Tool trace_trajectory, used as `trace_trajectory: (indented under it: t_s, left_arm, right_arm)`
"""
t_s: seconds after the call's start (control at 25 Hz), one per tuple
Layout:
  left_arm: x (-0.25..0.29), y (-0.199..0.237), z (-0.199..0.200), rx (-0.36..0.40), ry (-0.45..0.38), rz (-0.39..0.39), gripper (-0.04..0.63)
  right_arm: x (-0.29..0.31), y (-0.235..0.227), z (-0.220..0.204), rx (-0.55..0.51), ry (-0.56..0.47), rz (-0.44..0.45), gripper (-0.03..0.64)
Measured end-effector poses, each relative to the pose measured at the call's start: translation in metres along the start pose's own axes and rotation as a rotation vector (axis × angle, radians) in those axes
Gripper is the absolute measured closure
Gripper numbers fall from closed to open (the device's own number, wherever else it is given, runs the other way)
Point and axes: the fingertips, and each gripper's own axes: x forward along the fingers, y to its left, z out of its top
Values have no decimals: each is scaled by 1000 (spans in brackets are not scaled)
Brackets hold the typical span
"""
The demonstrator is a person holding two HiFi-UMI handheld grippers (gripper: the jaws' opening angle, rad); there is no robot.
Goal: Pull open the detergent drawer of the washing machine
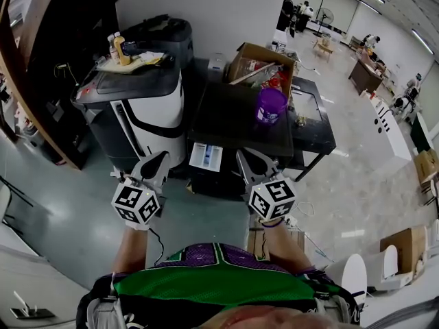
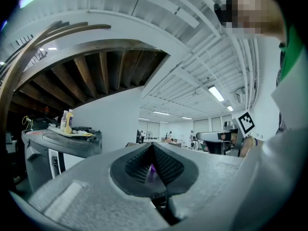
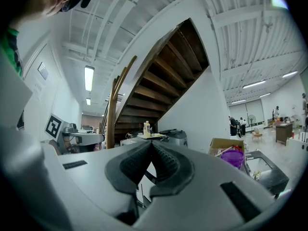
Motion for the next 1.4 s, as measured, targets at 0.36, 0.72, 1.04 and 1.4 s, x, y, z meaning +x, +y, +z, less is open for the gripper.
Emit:
trace_trajectory:
  t_s: [0.36, 0.72, 1.04, 1.4]
  left_arm:
    - [-4, 4, 7, 3, -4, -15, 579]
    - [-14, 4, 2, -14, 0, -36, 578]
    - [-16, 4, -8, -28, 7, -51, 580]
    - [-20, 7, -6, -32, -8, -48, 579]
  right_arm:
    - [-7, -1, 2, 9, -7, -50, 614]
    - [-12, 11, 1, -13, 8, -81, 615]
    - [-18, 12, -9, 8, 12, -108, 615]
    - [-12, 16, -11, 9, 7, -112, 615]
